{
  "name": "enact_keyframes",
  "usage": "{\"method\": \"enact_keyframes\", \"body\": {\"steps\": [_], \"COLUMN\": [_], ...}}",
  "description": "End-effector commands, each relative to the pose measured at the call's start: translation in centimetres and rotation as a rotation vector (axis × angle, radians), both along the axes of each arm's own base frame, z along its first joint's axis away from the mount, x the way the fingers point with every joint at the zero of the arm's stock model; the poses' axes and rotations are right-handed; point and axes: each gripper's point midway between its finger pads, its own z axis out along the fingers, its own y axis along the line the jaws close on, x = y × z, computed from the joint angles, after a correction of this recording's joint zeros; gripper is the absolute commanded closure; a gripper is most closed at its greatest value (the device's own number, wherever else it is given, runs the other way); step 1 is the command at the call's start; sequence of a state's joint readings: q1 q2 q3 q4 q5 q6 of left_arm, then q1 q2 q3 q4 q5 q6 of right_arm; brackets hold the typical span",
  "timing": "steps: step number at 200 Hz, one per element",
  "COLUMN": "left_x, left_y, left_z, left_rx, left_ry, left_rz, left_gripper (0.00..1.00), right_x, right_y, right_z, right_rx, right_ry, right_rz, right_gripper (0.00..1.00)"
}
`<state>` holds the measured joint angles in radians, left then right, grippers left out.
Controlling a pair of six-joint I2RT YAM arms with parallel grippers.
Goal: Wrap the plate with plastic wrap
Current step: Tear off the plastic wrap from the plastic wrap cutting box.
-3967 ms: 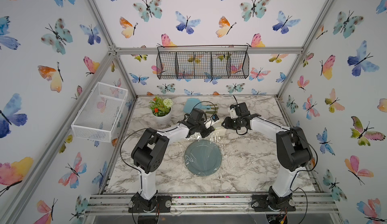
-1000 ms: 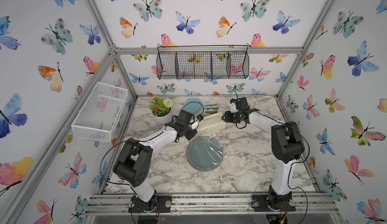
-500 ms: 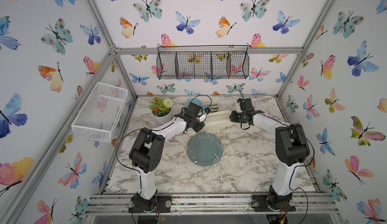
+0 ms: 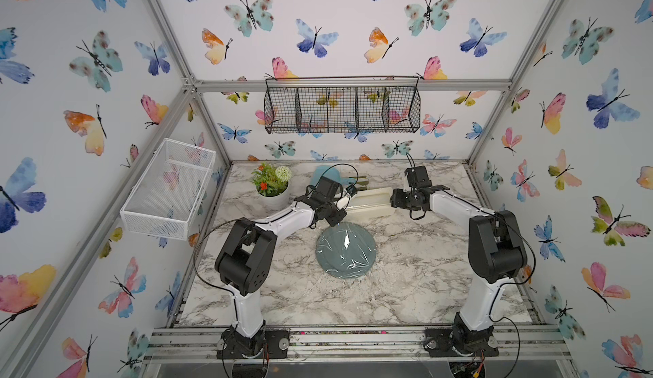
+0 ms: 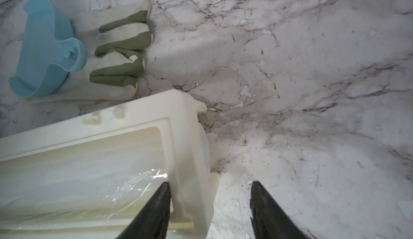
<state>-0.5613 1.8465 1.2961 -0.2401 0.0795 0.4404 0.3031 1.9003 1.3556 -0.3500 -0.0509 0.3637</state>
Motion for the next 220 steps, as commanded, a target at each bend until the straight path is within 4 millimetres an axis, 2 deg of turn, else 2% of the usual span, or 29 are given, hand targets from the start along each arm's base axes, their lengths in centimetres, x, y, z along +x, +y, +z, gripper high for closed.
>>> {"method": "enact_keyframes", "body": {"steps": [1,35,60,73,100,112,139,160,191,208,220], "left_x": [-3.9,-3.4,-3.1,-3.1,-3.3,-3.3,-3.3,-3.1,-3.1,-3.3,-3.3], "left_y": [2.5,1.8,1.4,1.4,1.4,1.3,1.3,1.1,0.7,0.6,0.6], "left_z": [-3.9,-3.8,-3.9,-3.9,-4.3,-4.4,-4.5,-4.2,-4.3,-4.6,-4.8], "left_rx": [0.106,0.081,0.078,0.078,0.073,0.071,0.072,0.064,0.061,0.061,0.060], "left_ry": [0.173,0.163,0.166,0.166,0.174,0.175,0.169,0.163,0.166,0.170,0.172], "left_rz": [0.007,0.002,-0.004,-0.004,-0.004,-0.005,-0.008,-0.009,-0.016,-0.021,-0.021], "left_gripper": [1.00,1.00,1.00,1.00,1.00,1.00,1.00,1.00,1.00,1.00,1.00], "right_x": [-2.9,-1.9,-1.4,-1.3,-0.7,-0.8,-0.8,-1.0,-2.0,-2.5,-2.5], "right_y": [-1.0,-0.8,0.4,0.7,-0.5,-0.2,3.6,5.4,9.1,10.9,11.5], "right_z": [-2.4,0.6,2.2,2.6,2.1,2.1,4.3,5.5,5.6,5.8,5.7], "right_rx": [-0.070,-0.044,0.021,0.041,-0.024,-0.019,0.169,0.205,0.379,0.530,0.600], "right_ry": [0.172,0.096,0.074,0.075,0.067,0.087,0.019,-0.002,0.014,-0.001,-0.022], "right_rz": [0.028,-0.001,0.020,0.024,-0.010,0.006,0.109,0.135,0.202,0.219,0.210], "right_gripper": [0.41,0.39,0.40,0.40,0.40,0.40,0.40,0.42,0.54,0.55,0.55]}}
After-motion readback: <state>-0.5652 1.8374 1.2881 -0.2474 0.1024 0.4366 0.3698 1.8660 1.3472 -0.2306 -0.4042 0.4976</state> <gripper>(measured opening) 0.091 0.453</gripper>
